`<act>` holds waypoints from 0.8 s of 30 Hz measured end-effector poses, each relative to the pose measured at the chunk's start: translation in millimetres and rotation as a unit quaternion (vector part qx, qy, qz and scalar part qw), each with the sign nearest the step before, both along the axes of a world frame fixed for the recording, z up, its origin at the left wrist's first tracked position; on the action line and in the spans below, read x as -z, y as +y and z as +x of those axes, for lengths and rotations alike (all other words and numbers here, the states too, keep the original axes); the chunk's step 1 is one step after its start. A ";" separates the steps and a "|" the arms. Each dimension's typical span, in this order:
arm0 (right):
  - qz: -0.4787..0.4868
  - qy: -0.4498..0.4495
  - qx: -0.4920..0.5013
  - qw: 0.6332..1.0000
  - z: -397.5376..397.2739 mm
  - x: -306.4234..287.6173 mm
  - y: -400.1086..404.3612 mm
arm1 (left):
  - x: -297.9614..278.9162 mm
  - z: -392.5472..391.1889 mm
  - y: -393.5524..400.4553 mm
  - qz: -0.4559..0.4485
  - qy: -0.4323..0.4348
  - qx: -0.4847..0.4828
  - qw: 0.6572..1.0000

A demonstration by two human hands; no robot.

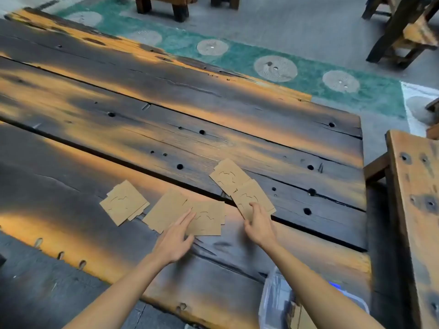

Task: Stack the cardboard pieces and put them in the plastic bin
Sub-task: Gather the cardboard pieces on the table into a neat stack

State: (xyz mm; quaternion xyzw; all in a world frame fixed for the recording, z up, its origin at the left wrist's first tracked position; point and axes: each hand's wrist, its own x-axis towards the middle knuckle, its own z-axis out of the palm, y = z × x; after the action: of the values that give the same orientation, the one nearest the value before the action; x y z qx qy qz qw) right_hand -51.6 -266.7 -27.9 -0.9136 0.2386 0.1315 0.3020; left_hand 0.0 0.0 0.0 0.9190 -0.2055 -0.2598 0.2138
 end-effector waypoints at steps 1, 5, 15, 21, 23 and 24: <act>-0.016 -0.003 -0.001 1.000 2.8 2.2 -8.7 | 2.0 1.4 -8.8 -0.009 -0.003 -0.002 1.000; -0.043 0.018 0.038 0.998 14.2 11.6 -39.1 | 8.9 9.3 -36.4 -0.002 -0.004 -0.023 1.000; -0.029 0.079 0.090 0.992 25.9 43.9 -63.9 | 16.4 29.1 -90.4 -0.059 0.053 -0.038 0.996; -0.021 0.072 0.120 0.990 25.8 51.3 -64.8 | 22.8 43.4 -107.3 -0.062 0.083 -0.031 0.994; -0.021 0.074 0.127 0.989 24.9 50.0 -65.1 | 25.8 48.3 -110.9 -0.059 0.094 -0.025 0.993; -0.026 0.070 0.130 0.989 24.2 48.0 -65.8 | 26.6 51.3 -112.4 -0.056 0.098 -0.020 0.993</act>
State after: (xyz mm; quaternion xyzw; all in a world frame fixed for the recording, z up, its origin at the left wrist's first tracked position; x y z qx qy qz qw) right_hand -27.4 -332.5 -75.9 -0.8709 0.3792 0.1488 0.2751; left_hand 51.3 -112.4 -26.6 0.8797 -0.1797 -0.3318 0.2894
